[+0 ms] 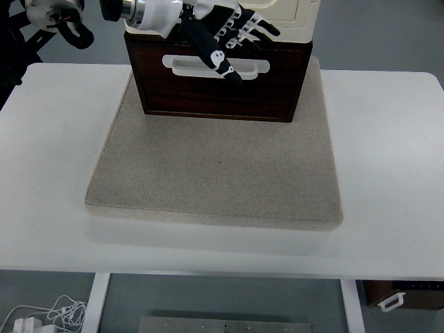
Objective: Close drawer under combined cabinet
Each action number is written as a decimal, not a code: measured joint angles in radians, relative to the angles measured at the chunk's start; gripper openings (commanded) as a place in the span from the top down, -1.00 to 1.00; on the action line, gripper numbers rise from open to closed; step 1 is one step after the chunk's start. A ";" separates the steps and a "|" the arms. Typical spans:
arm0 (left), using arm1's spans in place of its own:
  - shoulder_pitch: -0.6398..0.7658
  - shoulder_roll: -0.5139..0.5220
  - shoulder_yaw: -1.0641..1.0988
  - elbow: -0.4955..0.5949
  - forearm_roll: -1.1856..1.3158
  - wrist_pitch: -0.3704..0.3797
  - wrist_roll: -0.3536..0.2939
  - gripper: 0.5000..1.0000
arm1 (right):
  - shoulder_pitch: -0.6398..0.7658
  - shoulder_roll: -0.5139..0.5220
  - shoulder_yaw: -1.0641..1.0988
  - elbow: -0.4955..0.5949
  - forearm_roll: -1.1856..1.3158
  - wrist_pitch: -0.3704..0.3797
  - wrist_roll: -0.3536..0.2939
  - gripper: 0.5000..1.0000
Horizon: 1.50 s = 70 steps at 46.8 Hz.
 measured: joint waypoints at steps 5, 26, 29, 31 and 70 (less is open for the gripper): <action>0.000 0.001 -0.085 0.001 -0.005 0.000 -0.078 -0.99 | 0.000 0.000 0.000 0.000 0.000 0.000 0.000 -0.81; -0.001 0.003 -0.488 0.184 -0.121 0.001 -0.229 -0.99 | 0.000 0.000 0.000 0.000 0.000 0.000 0.000 -0.81; -0.002 0.002 -0.551 0.226 -0.125 0.027 -0.230 -0.99 | 0.000 0.000 0.000 0.000 0.000 0.000 0.000 -0.81; -0.003 0.002 -0.594 0.252 -0.126 0.062 -0.231 -0.99 | 0.000 0.000 0.000 0.000 0.000 0.000 0.000 -0.81; 0.025 -0.020 -0.579 0.717 -0.307 0.494 -0.203 -0.99 | 0.000 0.000 0.001 0.000 0.000 0.000 0.000 -0.81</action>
